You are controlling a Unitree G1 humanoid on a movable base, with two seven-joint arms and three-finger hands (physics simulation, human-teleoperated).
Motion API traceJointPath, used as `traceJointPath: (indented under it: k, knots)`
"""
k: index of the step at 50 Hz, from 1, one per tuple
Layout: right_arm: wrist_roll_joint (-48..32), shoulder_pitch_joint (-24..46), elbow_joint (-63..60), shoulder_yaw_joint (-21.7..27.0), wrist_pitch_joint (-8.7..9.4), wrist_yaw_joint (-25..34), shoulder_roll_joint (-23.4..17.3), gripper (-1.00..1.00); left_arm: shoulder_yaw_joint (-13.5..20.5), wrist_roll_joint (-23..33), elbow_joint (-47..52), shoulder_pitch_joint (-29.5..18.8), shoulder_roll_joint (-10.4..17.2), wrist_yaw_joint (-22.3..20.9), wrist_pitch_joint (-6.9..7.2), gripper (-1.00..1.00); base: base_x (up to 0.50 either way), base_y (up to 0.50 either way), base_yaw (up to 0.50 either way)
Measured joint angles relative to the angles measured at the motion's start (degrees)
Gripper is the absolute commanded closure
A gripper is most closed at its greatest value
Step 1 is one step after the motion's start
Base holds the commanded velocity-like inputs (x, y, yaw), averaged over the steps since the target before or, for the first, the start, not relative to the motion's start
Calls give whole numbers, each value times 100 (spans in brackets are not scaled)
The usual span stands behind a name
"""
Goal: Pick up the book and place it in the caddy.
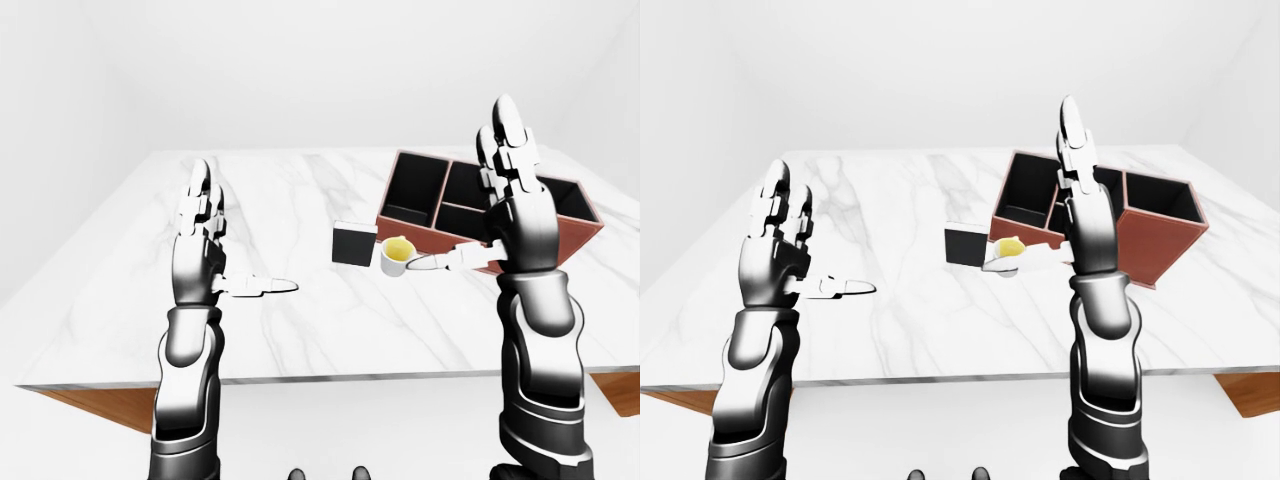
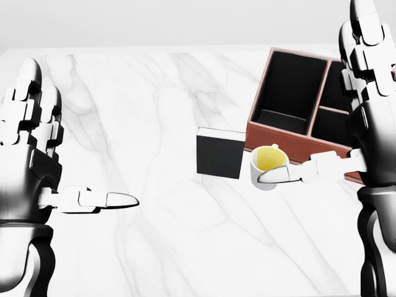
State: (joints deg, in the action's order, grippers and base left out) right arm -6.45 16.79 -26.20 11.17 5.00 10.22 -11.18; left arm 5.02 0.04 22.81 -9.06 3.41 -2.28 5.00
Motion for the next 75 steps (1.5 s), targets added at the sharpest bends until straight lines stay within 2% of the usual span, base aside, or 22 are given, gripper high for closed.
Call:
traceJointPath:
  k: [11, 75]
  knots:
    - [-43, 18, 50, -50, 0, -32, 27, -100, 27, -18, -78, 9, 26, -2, 0, -100, 0, 0, 0]
    - [-37, -61, 280, -39, 0, -3, 49, -100, 8, 19, -167, 7, 29, 18, 0, -100, 18, 0, 0]
